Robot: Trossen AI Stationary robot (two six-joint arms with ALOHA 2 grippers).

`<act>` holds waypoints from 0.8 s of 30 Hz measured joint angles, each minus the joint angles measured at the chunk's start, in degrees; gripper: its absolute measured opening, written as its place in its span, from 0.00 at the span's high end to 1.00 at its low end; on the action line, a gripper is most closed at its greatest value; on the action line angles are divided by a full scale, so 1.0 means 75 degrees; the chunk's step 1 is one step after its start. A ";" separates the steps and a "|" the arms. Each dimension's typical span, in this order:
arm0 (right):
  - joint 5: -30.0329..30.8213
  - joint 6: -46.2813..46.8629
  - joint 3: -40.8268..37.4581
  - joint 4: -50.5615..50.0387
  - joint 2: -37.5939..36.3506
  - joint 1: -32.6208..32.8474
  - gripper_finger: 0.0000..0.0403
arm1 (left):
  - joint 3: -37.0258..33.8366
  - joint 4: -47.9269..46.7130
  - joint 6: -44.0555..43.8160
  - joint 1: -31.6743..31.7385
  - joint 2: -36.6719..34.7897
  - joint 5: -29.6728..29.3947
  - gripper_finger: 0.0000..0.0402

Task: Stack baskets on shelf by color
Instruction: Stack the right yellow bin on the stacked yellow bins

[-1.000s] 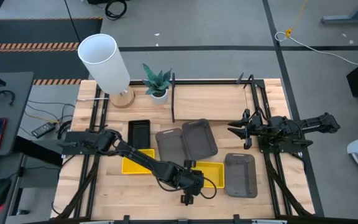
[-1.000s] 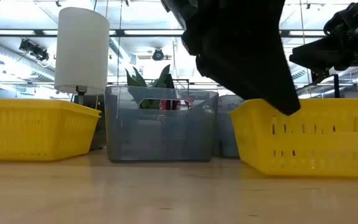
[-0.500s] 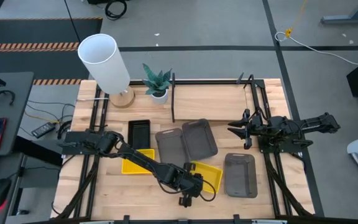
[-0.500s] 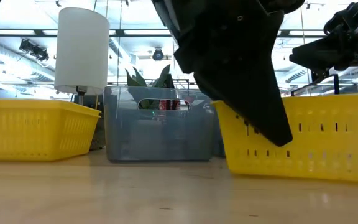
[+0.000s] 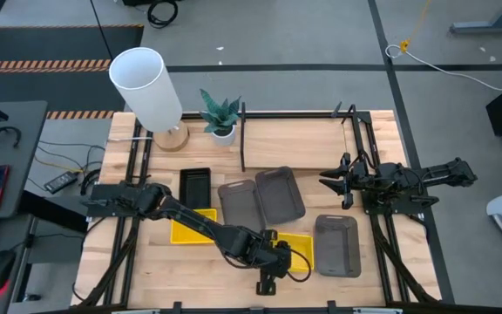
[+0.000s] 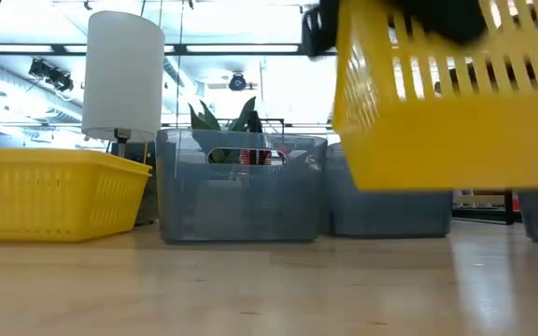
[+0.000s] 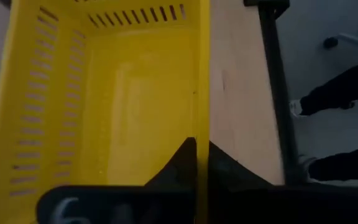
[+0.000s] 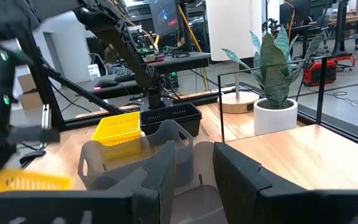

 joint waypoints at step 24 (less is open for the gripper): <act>0.0002 0.0001 0.0000 0.0001 -0.0001 0.0000 0.72 | 0.0601 -0.5486 -0.1608 -0.1274 -0.1167 -0.1154 0.99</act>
